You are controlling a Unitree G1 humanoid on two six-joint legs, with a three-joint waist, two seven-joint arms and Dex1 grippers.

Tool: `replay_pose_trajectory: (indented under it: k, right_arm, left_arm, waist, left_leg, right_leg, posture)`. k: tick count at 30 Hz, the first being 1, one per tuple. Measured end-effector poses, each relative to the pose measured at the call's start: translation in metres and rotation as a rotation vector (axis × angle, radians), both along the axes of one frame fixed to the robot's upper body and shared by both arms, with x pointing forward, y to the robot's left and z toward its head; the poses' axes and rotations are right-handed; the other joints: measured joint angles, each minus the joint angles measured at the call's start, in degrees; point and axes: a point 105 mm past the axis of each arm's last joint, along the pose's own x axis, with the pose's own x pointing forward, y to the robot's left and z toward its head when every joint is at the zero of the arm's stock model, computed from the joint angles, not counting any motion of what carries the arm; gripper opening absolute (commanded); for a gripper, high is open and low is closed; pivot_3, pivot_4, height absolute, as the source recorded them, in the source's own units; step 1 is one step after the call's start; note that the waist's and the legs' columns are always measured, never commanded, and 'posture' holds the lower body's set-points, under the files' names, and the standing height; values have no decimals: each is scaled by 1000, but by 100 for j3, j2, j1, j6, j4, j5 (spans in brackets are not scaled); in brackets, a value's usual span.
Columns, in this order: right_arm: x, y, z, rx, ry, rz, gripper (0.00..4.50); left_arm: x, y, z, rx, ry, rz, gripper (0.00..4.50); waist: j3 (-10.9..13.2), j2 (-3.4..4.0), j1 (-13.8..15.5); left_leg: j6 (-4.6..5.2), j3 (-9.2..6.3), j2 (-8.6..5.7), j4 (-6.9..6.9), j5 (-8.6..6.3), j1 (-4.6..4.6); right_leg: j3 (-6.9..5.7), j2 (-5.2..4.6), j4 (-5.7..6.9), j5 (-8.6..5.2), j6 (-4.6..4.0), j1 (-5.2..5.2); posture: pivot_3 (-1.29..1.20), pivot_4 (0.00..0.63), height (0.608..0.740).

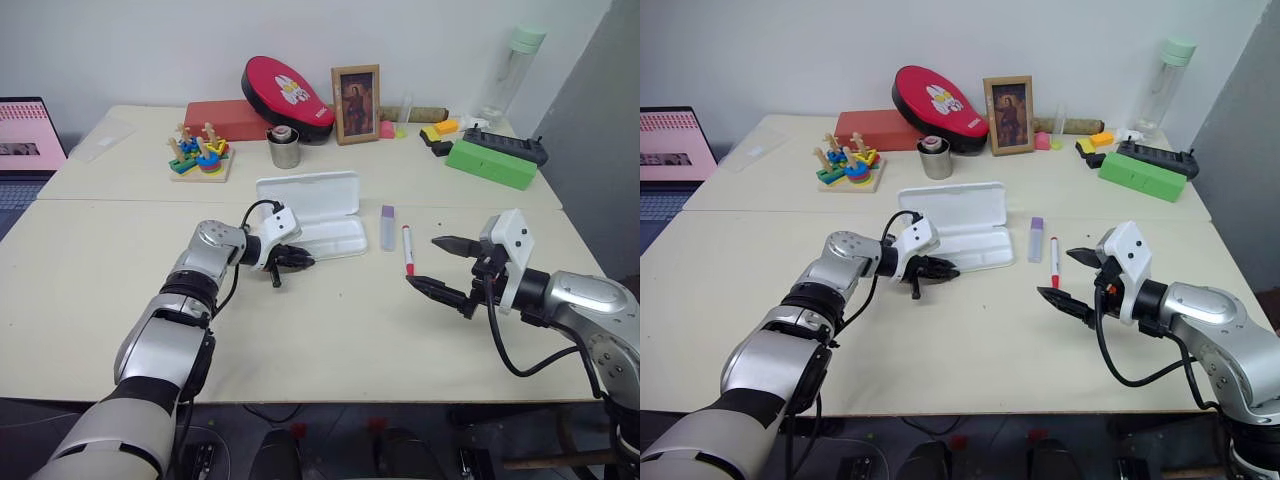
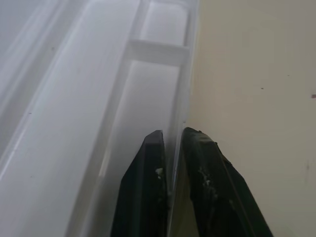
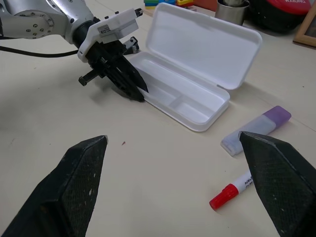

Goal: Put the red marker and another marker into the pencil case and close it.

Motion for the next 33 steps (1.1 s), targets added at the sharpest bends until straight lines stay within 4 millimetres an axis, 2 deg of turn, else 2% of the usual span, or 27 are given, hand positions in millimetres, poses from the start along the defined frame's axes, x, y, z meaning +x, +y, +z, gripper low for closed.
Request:
replay_pose_trajectory:
  k: [8,11,14,18,22,26,33]
  right_arm:
    - [-1,1,1,3,-1,14,4500]
    - [-1,2,1,3,0,20,4500]
    - [-1,2,2,2,0,26,4500]
    - [-2,3,2,4,4,34,4500]
    - [-7,7,0,9,21,70,4500]
    - [-19,12,-10,-23,68,124,4500]
    - [-21,15,-14,-30,86,144,4500]
  left_arm:
    - [-3,-1,1,-20,-7,-24,32]
    - [-16,1,-1,-26,-8,-103,32]
    - [-36,9,-4,-14,2,-216,32]
    - [-53,24,-5,31,8,-276,32]
    - [-70,31,-7,60,16,-318,32]
    - [-80,30,-9,61,25,-331,32]
    - [-90,26,-12,56,39,-333,32]
  waist:
    - [0,0,-6]
    - [0,1,-10]
    - [1,2,-20]
    - [1,3,-15]
    - [1,3,-4]
    - [0,1,6]
    - [0,2,-1]
  left_leg:
    - [0,-1,0,1,0,2]
    - [0,0,0,-2,0,1]
    - [0,0,1,-8,0,1]
    - [0,0,2,-4,0,1]
    - [0,-1,2,0,0,2]
    - [1,-2,2,0,0,2]
    - [1,-2,2,2,0,5]
  right_leg:
    - [0,0,1,0,0,3]
    - [0,0,0,1,-1,1]
    - [0,0,1,0,-3,-5]
    - [0,0,4,0,-2,-4]
    - [0,0,4,0,-2,1]
    - [0,0,2,0,-2,3]
    - [0,0,3,-1,-1,3]
  posture:
    - [0,150,740]
    - [0,150,740]
    - [0,150,740]
    - [0,150,740]
    - [0,150,740]
    - [0,150,740]
    - [0,150,740]
